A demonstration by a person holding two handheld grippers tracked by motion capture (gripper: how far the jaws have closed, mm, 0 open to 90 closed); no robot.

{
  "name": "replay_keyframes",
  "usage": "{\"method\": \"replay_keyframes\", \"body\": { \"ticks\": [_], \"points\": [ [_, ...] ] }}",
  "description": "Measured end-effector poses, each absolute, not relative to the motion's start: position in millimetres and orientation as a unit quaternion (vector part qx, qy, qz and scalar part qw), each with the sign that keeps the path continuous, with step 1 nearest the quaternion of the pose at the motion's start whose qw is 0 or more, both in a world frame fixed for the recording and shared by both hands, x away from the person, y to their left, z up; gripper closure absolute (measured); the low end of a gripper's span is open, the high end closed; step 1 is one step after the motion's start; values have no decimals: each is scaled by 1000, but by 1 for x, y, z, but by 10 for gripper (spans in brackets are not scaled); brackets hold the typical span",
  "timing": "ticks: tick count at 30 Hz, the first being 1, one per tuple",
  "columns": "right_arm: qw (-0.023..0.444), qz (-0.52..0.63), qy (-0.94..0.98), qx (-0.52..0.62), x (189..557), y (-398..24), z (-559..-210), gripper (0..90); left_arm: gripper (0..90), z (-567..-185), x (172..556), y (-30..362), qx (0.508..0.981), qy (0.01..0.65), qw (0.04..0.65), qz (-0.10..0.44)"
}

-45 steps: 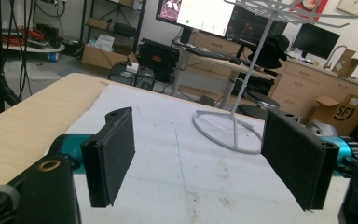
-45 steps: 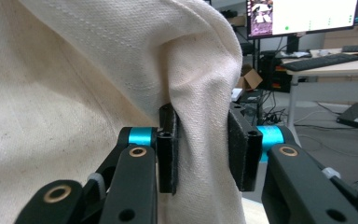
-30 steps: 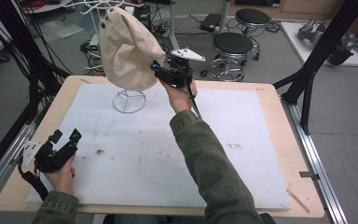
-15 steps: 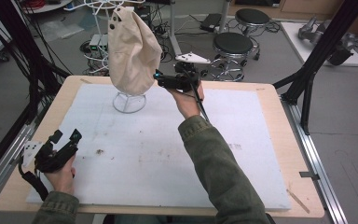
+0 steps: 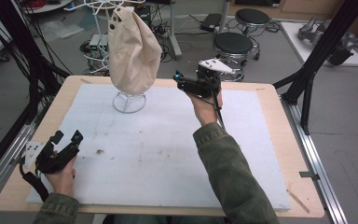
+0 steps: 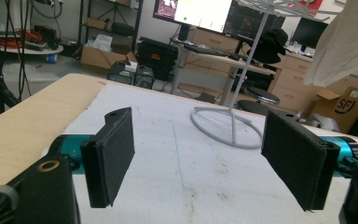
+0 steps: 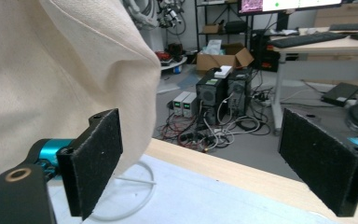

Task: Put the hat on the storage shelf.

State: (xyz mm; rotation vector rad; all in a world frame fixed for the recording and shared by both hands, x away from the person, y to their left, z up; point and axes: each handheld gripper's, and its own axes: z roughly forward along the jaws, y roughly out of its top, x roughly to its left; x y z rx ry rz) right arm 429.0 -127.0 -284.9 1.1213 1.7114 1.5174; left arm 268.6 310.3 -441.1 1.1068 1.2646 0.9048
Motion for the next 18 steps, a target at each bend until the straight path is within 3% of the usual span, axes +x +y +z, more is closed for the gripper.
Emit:
{"method": "replay_keyframes", "body": {
  "ticks": [18],
  "points": [
    [337,568,614,432,377,-172,-292,133,255,-442,257,308,487,533,572,389]
  ]
}}
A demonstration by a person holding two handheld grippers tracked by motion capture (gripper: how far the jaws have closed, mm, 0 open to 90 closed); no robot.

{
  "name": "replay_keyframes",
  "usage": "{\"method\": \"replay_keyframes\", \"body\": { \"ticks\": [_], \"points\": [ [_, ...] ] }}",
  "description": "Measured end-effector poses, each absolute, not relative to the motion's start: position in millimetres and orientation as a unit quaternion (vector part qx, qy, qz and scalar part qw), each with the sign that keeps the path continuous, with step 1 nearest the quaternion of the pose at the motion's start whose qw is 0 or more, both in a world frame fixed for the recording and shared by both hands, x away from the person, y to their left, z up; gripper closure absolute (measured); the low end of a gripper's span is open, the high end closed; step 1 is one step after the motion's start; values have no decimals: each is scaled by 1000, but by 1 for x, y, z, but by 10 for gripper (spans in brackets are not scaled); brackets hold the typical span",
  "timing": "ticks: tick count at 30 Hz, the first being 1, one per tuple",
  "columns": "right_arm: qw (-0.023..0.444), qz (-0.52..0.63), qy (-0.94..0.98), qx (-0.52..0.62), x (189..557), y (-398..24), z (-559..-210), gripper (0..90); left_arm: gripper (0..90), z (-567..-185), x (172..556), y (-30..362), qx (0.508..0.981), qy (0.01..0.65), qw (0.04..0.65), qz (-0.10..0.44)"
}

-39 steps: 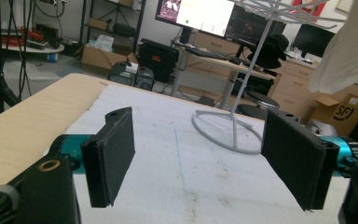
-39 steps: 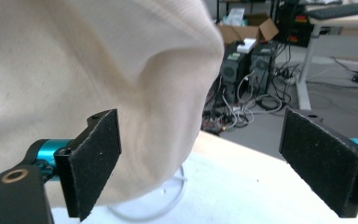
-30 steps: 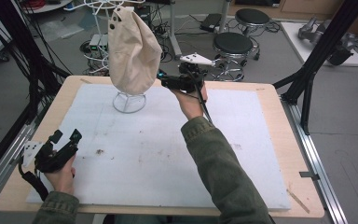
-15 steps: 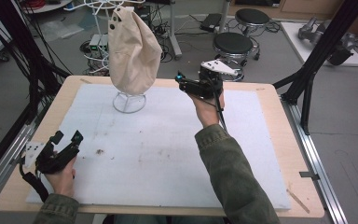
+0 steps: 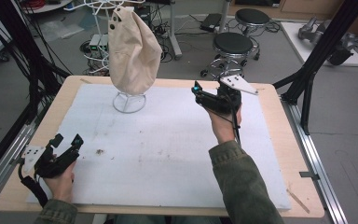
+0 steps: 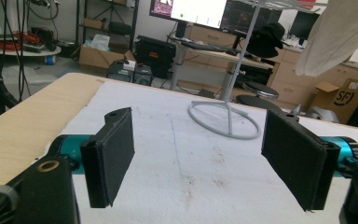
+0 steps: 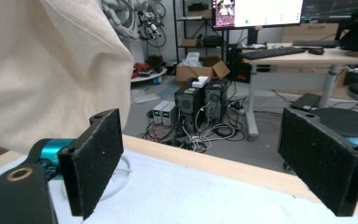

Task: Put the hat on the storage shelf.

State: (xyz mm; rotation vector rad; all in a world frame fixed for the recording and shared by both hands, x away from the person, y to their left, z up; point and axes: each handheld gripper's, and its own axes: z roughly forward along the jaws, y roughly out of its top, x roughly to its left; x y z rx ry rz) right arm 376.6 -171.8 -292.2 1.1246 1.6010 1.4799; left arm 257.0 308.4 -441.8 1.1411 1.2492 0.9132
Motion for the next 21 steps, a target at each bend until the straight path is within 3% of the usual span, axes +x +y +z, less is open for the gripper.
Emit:
{"method": "replay_keyframes", "body": {
  "ticks": [21],
  "points": [
    [365,568,586,448,315,-226,-313,167,255,-439,254,303,490,524,573,396]
  ]
}}
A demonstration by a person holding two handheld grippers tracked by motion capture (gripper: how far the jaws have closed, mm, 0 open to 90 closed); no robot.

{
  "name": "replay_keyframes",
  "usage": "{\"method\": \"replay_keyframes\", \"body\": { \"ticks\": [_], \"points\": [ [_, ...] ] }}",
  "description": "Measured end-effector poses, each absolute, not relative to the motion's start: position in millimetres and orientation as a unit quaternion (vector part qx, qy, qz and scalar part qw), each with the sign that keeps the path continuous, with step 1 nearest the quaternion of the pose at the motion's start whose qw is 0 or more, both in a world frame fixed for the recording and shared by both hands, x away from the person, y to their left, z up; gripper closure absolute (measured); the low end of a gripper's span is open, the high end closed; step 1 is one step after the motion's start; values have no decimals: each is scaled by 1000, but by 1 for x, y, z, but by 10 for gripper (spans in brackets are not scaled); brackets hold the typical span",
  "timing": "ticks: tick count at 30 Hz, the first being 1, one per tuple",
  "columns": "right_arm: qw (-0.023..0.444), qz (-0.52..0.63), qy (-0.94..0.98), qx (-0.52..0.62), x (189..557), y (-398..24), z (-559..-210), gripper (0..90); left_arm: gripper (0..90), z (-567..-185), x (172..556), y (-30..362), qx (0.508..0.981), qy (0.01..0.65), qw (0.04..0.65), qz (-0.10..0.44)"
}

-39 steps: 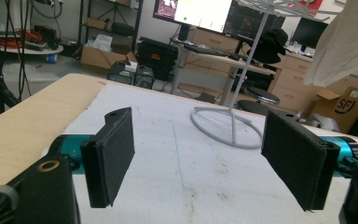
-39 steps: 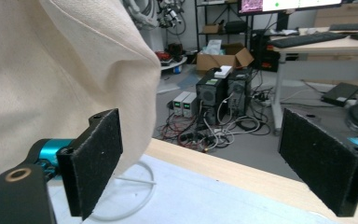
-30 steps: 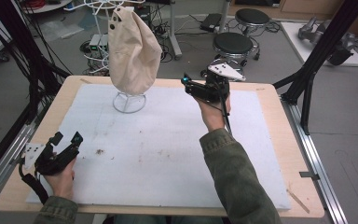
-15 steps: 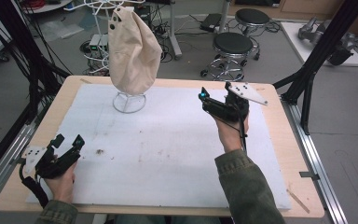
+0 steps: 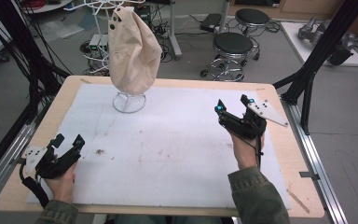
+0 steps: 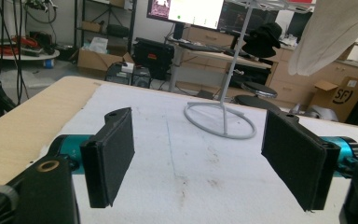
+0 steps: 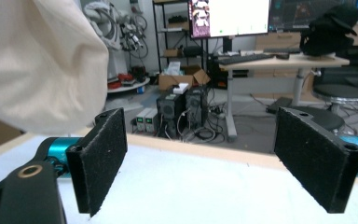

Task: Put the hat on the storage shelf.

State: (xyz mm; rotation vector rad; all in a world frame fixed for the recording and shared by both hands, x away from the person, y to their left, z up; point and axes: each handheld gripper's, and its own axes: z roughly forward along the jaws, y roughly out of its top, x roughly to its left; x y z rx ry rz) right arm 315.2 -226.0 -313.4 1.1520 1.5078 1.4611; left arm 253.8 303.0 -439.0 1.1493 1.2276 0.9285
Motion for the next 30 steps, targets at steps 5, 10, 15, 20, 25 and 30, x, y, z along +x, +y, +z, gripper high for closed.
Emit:
{"method": "replay_keyframes", "body": {
  "ticks": [5,10,15,20,25,30],
  "points": [
    [369,566,580,455,294,-248,-322,155,255,-438,253,303,490,523,573,399],
    [382,571,567,454,281,-261,-328,155,255,-438,252,302,492,521,571,400],
    [390,569,550,471,271,-279,-343,154,255,-438,253,301,494,519,571,402],
    [391,569,541,481,266,-286,-357,154,255,-438,254,300,495,518,571,402],
    [421,550,543,474,257,-288,-373,155,255,-438,254,299,496,516,571,402],
    [443,538,536,476,252,-288,-382,155,255,-438,255,299,493,518,572,402]
  ]
}}
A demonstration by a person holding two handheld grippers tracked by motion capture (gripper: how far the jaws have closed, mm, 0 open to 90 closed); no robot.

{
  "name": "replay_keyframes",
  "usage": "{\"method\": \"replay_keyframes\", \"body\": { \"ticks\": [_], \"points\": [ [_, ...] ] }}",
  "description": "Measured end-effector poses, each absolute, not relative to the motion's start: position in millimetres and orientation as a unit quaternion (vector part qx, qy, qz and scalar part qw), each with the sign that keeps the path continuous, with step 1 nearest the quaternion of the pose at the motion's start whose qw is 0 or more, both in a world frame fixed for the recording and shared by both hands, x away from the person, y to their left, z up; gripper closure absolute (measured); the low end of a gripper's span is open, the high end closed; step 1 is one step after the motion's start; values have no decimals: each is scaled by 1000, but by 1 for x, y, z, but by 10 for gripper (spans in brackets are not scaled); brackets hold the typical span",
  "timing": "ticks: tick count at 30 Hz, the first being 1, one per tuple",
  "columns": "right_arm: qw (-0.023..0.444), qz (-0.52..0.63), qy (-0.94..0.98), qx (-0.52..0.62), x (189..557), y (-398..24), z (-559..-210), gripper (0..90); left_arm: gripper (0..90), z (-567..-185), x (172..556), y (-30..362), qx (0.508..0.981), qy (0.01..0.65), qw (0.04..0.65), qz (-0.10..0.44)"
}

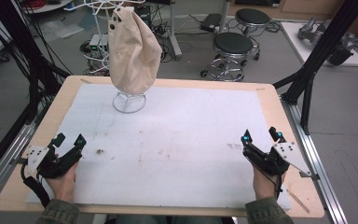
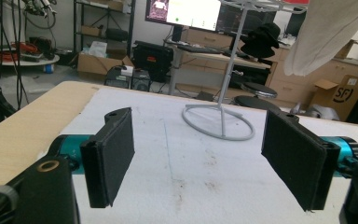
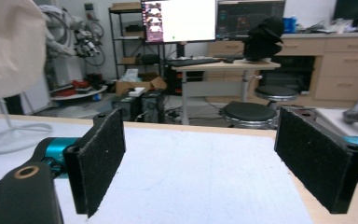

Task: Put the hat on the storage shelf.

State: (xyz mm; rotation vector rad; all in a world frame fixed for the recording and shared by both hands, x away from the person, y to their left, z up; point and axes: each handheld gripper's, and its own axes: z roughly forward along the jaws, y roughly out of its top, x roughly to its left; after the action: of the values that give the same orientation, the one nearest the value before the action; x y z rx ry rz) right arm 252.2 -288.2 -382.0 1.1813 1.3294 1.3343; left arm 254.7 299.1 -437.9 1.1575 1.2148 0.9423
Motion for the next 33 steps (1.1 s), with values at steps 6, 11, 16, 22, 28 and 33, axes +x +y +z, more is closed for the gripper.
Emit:
{"method": "replay_keyframes", "body": {
  "ticks": [6,11,16,22,28,33],
  "points": [
    [455,523,531,486,252,-287,-395,154,255,-438,254,299,496,516,571,402],
    [458,500,534,506,250,-283,-407,149,255,-438,254,299,496,517,571,402],
    [455,495,533,513,249,-282,-408,149,255,-438,254,299,497,516,571,401],
    [448,483,535,528,248,-279,-411,126,255,-438,254,299,497,515,573,399],
    [449,489,530,528,248,-280,-410,127,255,-438,253,298,500,513,574,396],
    [450,496,521,529,247,-283,-409,127,255,-438,253,297,501,514,574,395]
  ]
}}
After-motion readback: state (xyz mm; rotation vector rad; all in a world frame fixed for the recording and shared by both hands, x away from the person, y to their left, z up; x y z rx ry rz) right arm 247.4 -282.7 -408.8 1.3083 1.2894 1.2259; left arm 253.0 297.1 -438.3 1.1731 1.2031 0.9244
